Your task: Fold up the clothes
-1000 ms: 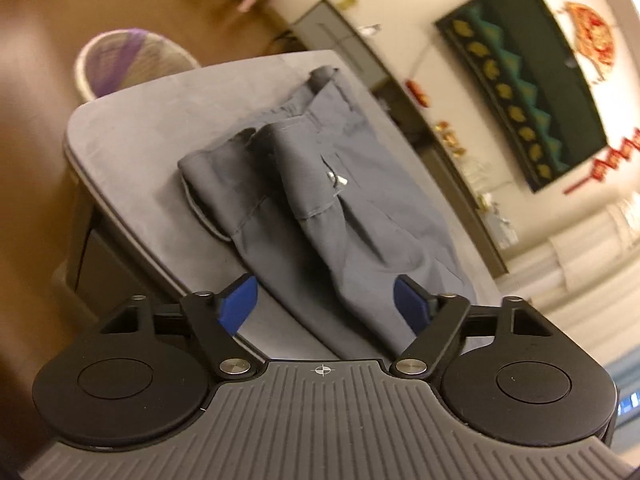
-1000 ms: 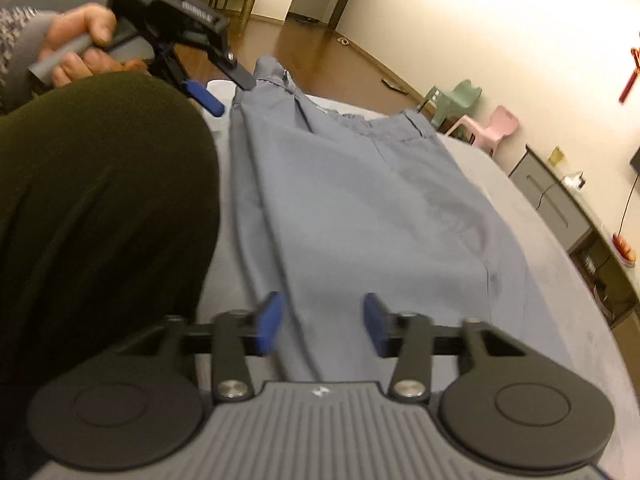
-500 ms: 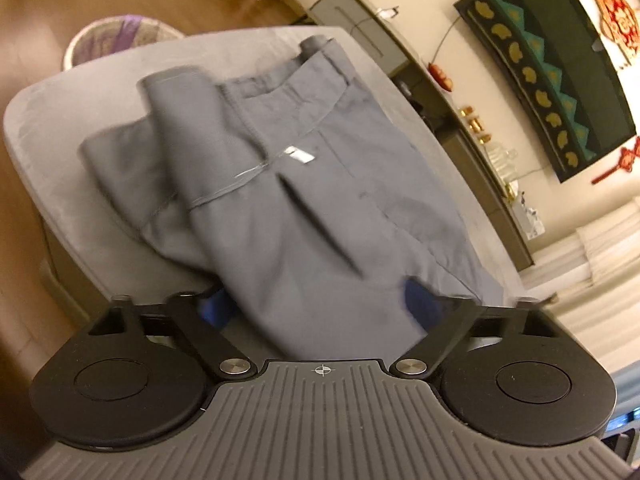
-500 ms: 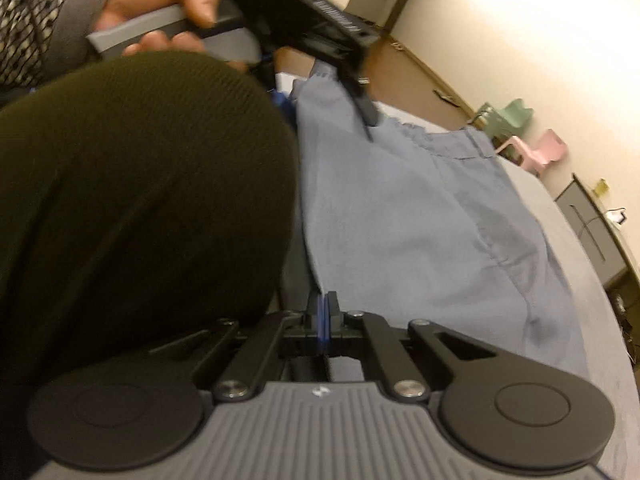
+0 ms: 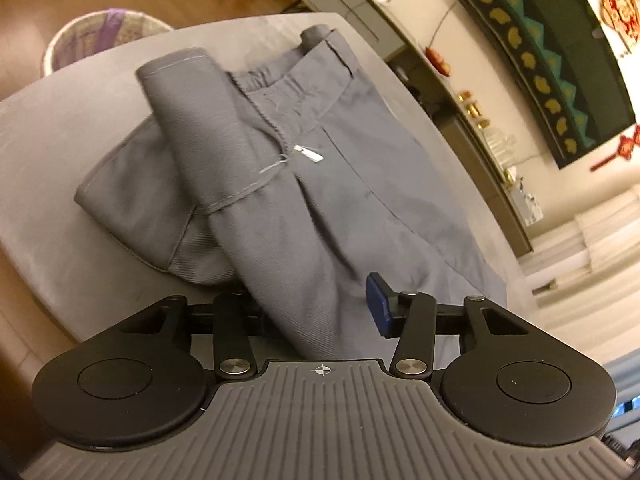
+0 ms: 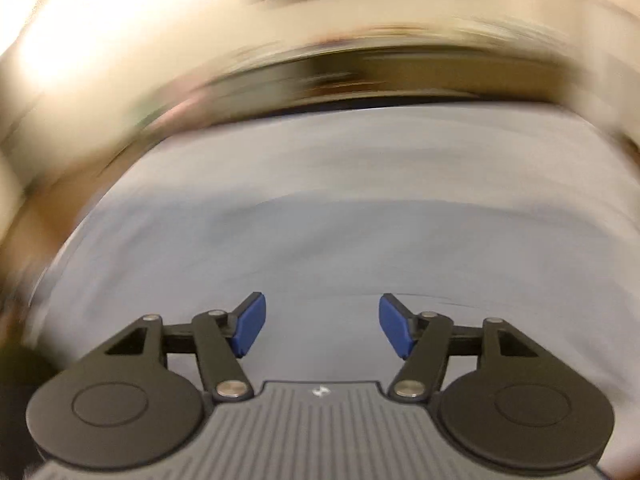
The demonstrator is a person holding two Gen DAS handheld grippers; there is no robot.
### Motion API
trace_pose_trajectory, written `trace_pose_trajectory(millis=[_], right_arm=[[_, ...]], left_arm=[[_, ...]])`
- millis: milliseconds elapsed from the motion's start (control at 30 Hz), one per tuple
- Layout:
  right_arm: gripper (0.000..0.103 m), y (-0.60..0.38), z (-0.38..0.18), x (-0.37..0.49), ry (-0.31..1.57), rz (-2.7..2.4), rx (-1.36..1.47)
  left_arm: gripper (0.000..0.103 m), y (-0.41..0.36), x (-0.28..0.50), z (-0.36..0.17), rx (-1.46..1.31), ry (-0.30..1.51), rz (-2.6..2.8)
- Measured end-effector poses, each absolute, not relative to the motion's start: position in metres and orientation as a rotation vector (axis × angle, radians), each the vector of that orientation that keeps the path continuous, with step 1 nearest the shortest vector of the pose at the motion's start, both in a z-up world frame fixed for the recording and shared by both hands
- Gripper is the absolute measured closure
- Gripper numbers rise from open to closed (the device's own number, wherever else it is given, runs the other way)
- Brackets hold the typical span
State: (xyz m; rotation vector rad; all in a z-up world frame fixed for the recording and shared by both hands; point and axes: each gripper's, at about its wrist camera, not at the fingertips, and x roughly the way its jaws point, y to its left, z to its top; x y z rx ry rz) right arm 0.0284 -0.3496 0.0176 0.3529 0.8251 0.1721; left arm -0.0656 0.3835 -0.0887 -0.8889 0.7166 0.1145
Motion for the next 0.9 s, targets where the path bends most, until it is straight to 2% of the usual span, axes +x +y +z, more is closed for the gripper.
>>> trace_pose_trajectory(millis=[133,267,333,367,400,467,567,800,867,900], right_arm=[[0.037,-0.49,-0.031,0.016,0.893,-0.01,0.834],[0.039,-0.524,-0.103,0.022,0.994,-0.1,1.06],[0.083,-0.528,-0.113,0.027,0.94,-0.117,1.076],[0.094,-0.526,-0.104,0.029,0.901,-0.141,1.015],[0.1,-0.521,-0.092,0.032,0.861,-0.161,0.938],[0.101,-0.498,-0.039,0.022,0.691,-0.105,0.704],[0.101,-0.46,0.035,-0.004,0.412,0.032,0.324],[0.101,-0.505,-0.044,0.027,0.751,-0.115,0.48],[0.098,-0.511,-0.07,0.031,0.831,-0.156,0.534],[0.091,-0.512,-0.077,0.032,0.846,-0.168,0.556]], left_arm=[[0.068,0.38,-0.057,-0.087,-0.85,0.72,0.126],[0.072,0.379,-0.052,-0.088,-0.839,0.721,0.138],[0.076,0.38,-0.051,-0.09,-0.835,0.724,0.148],[0.08,0.381,-0.051,-0.091,-0.839,0.729,0.158],[0.084,0.384,-0.052,-0.092,-0.852,0.73,0.162],[0.089,0.39,-0.053,-0.093,-0.874,0.734,0.169],[0.091,0.39,-0.054,-0.095,-0.882,0.731,0.175],[0.096,0.388,-0.057,-0.097,-0.882,0.708,0.173],[0.096,0.387,-0.056,-0.096,-0.869,0.712,0.178],[0.094,0.386,-0.054,-0.094,-0.855,0.718,0.179]])
